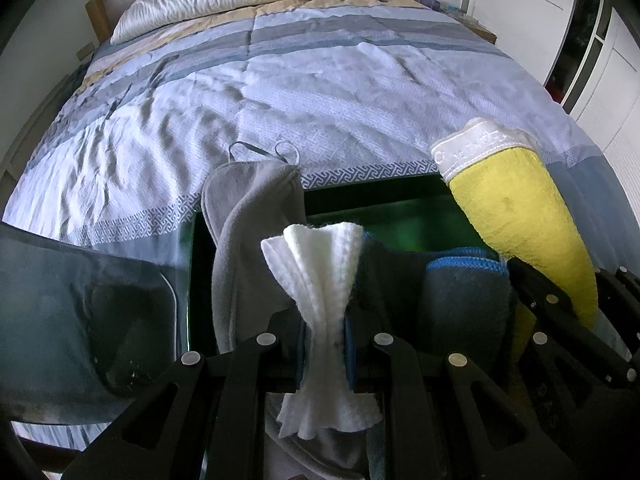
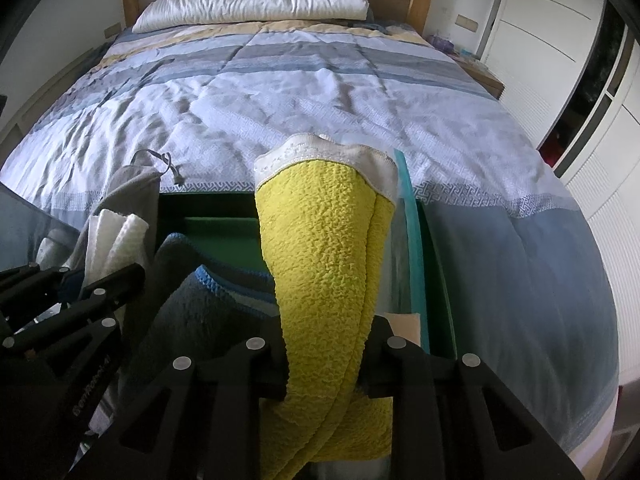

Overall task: Organize soft objects
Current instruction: 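Lower the white cloth with the left gripper while the right lowers the yellow towel into the tray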

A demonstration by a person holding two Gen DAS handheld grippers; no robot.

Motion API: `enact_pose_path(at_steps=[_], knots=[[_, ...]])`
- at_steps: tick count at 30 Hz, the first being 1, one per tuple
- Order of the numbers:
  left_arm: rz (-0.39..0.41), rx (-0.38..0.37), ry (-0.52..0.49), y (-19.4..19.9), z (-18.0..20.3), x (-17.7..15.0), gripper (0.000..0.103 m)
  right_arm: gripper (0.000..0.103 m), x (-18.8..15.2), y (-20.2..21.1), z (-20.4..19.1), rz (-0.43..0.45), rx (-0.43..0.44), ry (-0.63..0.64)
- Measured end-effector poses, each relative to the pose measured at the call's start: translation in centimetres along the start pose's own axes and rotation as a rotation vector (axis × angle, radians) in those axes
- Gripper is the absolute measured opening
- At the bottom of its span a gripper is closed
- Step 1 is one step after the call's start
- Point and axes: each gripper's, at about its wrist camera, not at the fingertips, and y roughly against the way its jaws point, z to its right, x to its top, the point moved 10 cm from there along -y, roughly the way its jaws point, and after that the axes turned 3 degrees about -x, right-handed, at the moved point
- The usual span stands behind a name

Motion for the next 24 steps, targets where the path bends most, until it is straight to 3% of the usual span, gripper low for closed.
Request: enact_pose_path(at_steps=[2,13,24], knots=[[0.001,-0.001,-0.002,0.1,0.1,0.0,0.013,0.03,0.0,0.0,0.0,0.0,0.002,-0.007],[0.005,0.0,0.004,0.3,0.2,-0.2,0.013,0.036,-0.6,0.4,0.2,0.004,0.012,-0.016],[0.006,0.001,0.016,0.8,0.3,-0.5,0.013,0.052,-0.3,1.9,0.0,0.033,0.01,-0.01]])
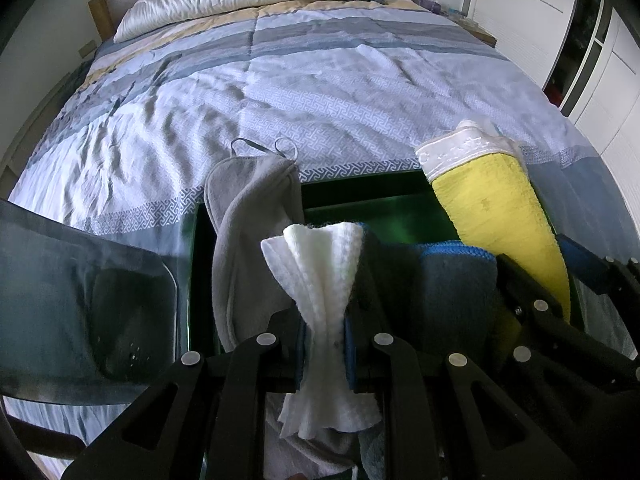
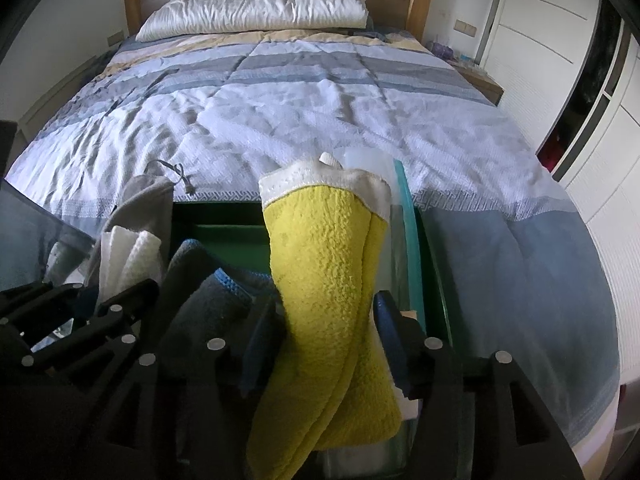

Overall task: Organize soft objects
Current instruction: 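Lower the white cloth with the left gripper while the right lowers the yellow towel into the tray, then open the left gripper on the white cloth while the right opens on the yellow towel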

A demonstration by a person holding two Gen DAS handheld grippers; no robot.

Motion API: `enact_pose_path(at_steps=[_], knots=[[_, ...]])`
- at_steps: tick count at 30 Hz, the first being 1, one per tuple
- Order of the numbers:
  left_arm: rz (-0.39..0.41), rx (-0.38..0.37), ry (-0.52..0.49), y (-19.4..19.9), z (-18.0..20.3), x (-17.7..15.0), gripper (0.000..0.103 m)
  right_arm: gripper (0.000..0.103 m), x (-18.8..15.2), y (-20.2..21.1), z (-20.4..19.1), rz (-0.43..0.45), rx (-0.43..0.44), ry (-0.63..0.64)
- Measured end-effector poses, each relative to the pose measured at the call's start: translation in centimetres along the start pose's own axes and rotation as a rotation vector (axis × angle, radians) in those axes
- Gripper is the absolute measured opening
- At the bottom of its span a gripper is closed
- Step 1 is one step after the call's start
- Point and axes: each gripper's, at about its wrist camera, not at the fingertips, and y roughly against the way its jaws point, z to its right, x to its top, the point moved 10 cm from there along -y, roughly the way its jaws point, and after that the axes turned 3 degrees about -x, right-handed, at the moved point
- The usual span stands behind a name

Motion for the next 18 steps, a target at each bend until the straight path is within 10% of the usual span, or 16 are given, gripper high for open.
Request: enact_pose_path(at_steps=[18], knots=[[0.004,0.006,0.001,0.3,0.24,0.0,0.023,0.053,-0.08,0.82,0.14,0.003,-0.005,0.009]])
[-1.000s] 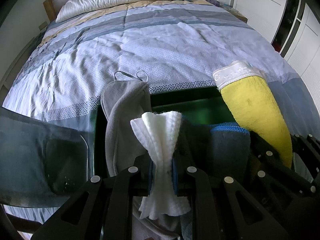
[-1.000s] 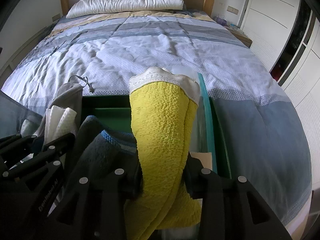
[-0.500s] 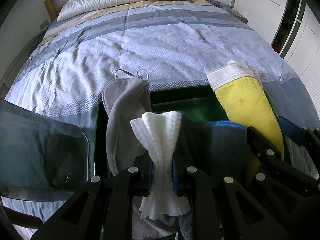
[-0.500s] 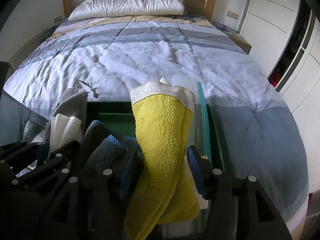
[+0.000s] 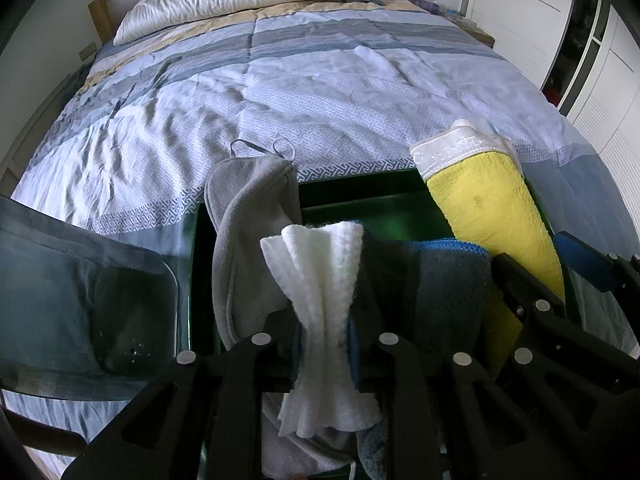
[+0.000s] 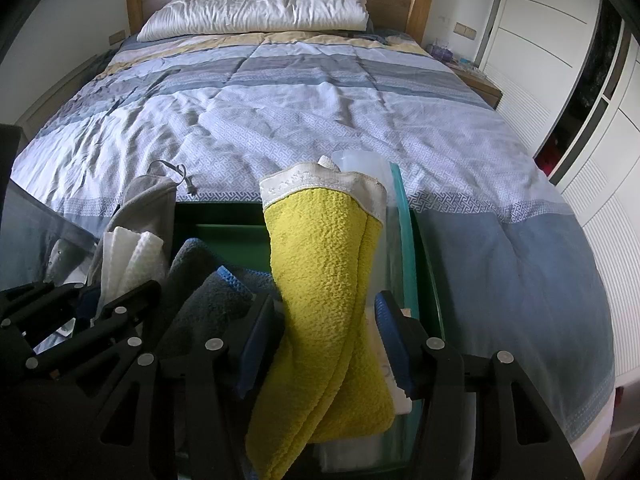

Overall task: Organize soft objects
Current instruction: 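Open the left gripper on the white cloth while the right opens on the yellow towel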

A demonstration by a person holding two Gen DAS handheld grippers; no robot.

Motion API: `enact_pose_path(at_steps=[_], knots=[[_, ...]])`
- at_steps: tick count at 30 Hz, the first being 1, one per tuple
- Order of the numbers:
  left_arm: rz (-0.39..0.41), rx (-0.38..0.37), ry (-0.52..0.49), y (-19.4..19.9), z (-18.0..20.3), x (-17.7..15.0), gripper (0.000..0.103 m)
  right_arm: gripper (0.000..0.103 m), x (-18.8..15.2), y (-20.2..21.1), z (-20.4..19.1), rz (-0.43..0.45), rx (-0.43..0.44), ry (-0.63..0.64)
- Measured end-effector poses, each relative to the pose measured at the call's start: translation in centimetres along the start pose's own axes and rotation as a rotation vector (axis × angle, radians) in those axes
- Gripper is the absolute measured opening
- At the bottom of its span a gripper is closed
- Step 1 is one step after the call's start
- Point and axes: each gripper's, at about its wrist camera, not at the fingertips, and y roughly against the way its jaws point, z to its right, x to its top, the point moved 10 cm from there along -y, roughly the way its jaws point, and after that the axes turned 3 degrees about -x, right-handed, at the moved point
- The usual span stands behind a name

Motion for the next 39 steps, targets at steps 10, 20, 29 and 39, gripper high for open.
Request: enact_pose_path(at_steps=[10,20,29,39], knots=[[0.006,-0.003,0.02,0.4,-0.7,0.3,0.05,0.054,0.1,0.2,0.2,-0.002,-0.01,-0.01],[0.01,0.007,0.028,0.8,-1.3,0.3,0.068,0.054,0.0,0.7,0.6,0.002,-0.019,-0.024],[0.02,0.019,0.051,1.4,-2.3,0.5,0.085,0.06,0.1,1.7,1.2,0.018,-0.031,-0.038],[0.02,0.017,0.09,2.0,-3.0,0.4,0.099,0.066,0.1,2.9,1.7,0.03,-0.047,-0.05]])
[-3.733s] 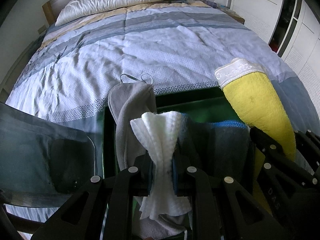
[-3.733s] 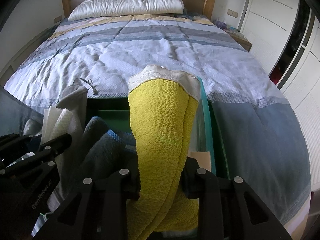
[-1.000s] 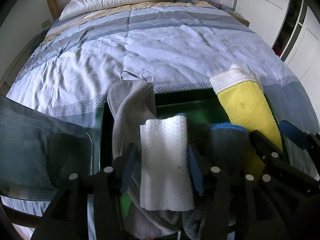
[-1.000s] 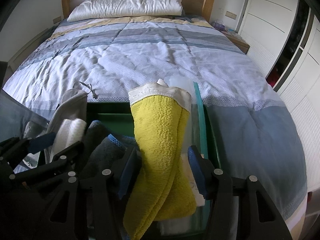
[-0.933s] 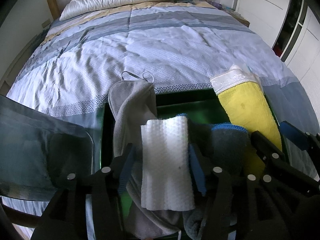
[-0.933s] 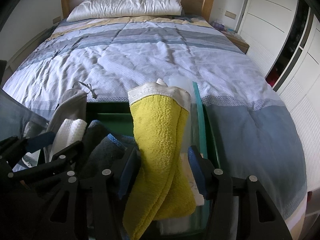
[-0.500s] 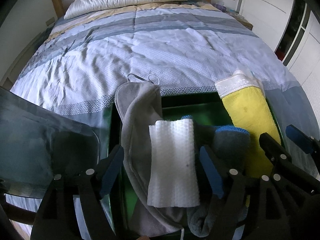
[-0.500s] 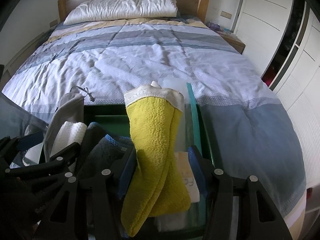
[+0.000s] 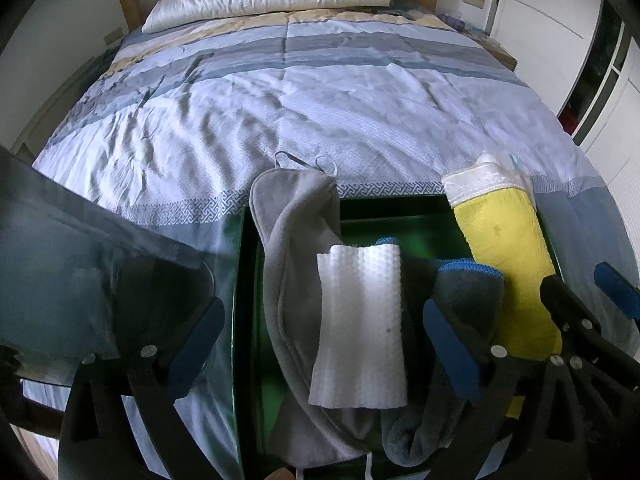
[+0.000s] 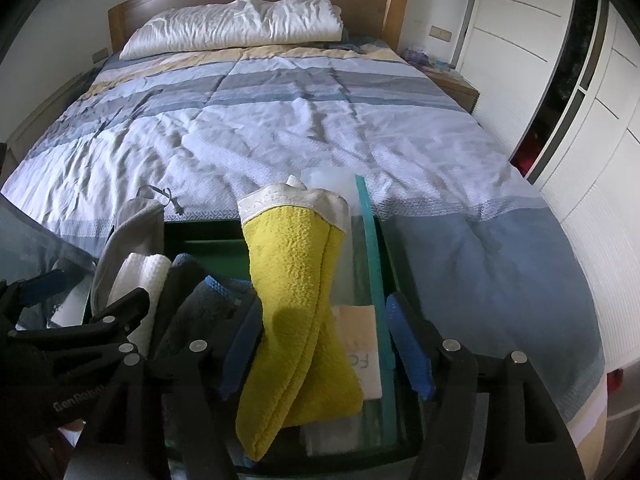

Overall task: Organize soft objects
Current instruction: 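Open the left gripper on the white cloth while the right opens on the yellow towel, then withdraw both grippers up and away from the green tray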

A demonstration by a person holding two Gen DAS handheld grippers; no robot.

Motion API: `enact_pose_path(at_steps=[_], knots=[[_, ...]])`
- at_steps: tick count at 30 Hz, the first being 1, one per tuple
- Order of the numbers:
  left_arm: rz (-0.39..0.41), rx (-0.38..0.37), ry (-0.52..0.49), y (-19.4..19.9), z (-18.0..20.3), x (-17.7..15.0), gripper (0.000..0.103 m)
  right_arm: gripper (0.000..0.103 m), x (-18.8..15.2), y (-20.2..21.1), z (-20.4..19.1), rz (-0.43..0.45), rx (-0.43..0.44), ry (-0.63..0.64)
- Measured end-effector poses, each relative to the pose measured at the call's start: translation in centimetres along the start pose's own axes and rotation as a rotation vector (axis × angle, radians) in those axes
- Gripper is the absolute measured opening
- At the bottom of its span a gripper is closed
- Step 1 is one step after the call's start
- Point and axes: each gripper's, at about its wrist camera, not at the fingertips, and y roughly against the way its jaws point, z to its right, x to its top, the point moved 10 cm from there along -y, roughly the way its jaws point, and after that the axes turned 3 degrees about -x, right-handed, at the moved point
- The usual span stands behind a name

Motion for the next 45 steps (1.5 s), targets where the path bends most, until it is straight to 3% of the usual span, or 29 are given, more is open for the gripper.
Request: enact_pose_path(at_steps=[14,24,35,45], knots=[[0.011,0.036,0.083,1.2,-0.8,-0.3,0.101,0.074,-0.2,1.1,0.5,0.008,-0.002,0.012],[0.009,0.045,0.204,2.3,-1.4,-1.7,0.101,0.078,-0.5,1.8,1.0,0.008,-0.019,0.011],[-0.003,0.002,0.301,3.0,-0.8,-2.7,0.101,0.085,-0.4,2.4,1.9,0.022,-0.065,0.012],[0.013,-0.054,0.276,4.9,0.8,-4.0,0.101,0.092,-1.2,3.4,3.5,0.043,-0.109,-0.048]])
